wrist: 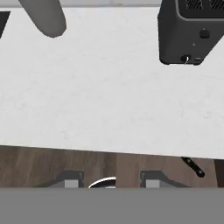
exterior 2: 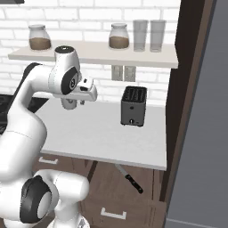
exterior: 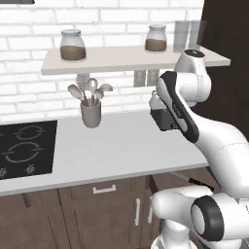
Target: Pick up the knife from the drawer and place it on the cutting board. Then place the meat from the plate to the cutting board.
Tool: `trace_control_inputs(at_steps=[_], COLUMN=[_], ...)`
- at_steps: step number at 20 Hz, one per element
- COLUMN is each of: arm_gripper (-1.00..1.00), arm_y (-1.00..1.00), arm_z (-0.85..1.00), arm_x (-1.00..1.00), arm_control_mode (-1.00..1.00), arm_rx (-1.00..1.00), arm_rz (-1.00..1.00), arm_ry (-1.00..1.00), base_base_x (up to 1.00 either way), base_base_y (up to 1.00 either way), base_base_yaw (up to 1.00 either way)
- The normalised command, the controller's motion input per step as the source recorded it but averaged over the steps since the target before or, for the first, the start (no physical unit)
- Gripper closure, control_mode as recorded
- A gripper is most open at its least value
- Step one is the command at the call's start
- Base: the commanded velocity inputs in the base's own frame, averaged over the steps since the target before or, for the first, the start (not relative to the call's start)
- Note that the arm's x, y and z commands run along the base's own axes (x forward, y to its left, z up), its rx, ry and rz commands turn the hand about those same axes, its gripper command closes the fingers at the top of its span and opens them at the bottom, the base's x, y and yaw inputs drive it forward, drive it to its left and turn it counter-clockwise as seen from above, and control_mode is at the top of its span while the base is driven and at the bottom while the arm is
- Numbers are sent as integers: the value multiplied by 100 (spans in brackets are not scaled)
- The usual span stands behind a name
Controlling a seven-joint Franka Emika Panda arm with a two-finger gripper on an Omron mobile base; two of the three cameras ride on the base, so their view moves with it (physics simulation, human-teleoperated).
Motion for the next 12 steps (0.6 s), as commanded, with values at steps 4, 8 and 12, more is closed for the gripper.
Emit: trace_control_inputs(at_steps=[4, 8, 12], arm_gripper=[-100, -100, -100], arm_y=[0, 0, 0], arm_z=[0, -10, -19], arm_x=[-34, -94, -94], arm_control_mode=[-100, -100, -100], arm_rx=[0, 0, 0], arm_rz=[0, 0, 0], arm_ry=[-2, 0, -4], base_base_x=[0, 0, 0], base_base_y=[0, 0, 0], base_base_yaw=[0, 0, 0])
